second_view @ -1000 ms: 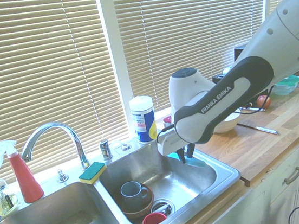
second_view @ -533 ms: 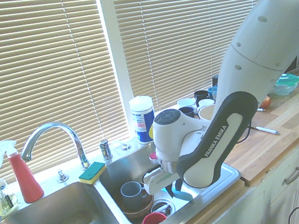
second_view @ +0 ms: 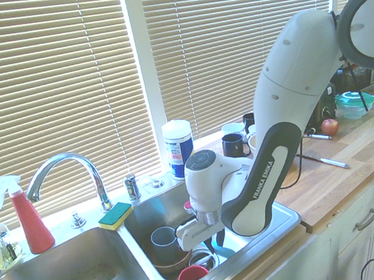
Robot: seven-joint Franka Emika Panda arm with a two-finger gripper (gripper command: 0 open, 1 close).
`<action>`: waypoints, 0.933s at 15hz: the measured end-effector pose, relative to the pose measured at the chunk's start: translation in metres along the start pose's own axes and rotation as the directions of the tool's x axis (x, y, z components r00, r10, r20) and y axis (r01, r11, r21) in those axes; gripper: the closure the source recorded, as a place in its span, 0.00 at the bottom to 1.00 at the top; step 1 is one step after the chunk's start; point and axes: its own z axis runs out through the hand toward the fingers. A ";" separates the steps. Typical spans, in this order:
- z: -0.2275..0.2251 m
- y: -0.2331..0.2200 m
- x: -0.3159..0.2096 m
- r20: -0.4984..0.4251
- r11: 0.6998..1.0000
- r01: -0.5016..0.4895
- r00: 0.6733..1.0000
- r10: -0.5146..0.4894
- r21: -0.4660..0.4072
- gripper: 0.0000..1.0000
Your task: Put the knife into the sink
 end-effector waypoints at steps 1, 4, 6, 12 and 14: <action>0.006 -0.001 0.002 0.003 1.000 -0.002 1.000 0.002 -0.001 1.00; 0.024 -0.004 0.011 0.019 1.000 -0.005 1.000 0.005 -0.010 1.00; 0.038 -0.003 0.016 0.031 1.000 -0.001 1.000 0.002 -0.020 0.00; 0.078 0.010 0.020 0.067 0.998 -0.004 0.998 0.008 -0.064 0.00; 0.079 0.010 0.023 0.065 0.998 -0.011 0.998 0.015 -0.064 0.00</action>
